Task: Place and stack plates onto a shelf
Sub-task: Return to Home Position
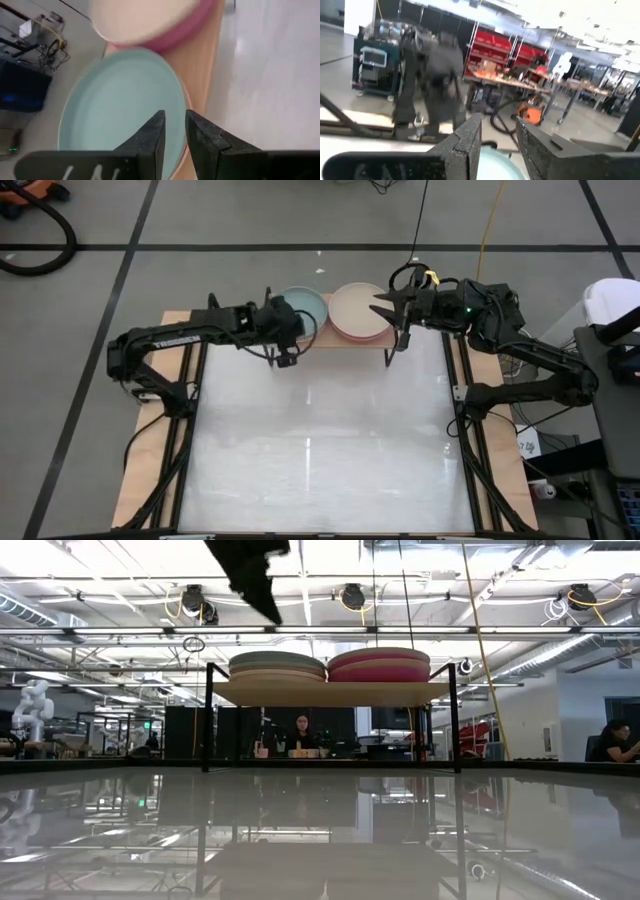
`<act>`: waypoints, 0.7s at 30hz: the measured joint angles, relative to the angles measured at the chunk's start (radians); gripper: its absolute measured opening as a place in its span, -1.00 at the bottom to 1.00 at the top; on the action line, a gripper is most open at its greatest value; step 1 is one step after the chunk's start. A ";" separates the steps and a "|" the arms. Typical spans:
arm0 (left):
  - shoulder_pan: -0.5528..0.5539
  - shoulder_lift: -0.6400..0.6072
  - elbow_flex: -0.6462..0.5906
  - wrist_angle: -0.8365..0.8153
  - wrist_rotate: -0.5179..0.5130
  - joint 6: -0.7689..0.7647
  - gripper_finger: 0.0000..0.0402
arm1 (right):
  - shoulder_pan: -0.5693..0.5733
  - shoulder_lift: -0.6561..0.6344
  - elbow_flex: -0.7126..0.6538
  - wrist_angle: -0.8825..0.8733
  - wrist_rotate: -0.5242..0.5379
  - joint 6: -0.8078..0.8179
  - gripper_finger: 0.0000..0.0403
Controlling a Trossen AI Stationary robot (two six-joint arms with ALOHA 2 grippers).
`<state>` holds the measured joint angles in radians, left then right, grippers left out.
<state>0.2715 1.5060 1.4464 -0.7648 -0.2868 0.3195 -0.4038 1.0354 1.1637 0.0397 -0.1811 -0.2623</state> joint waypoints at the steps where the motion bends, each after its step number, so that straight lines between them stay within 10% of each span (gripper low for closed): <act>1: -0.003 -0.017 0.002 0.012 0.012 -0.041 -0.59 | 0.000 -0.001 0.000 -0.016 -0.001 0.000 -0.48; 13: -0.066 -0.365 -0.011 0.125 0.061 -0.149 -0.59 | 0.000 -0.162 -0.002 -0.223 -0.002 -0.026 -0.48; 21: -0.109 -0.629 -0.227 0.243 0.077 -0.185 -0.59 | 0.000 -0.381 -0.025 -0.348 0.028 0.028 -0.48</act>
<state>0.1626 0.8770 1.2196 -0.5223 -0.2095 0.1341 -0.4038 0.6543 1.1383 -0.3081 -0.1533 -0.2342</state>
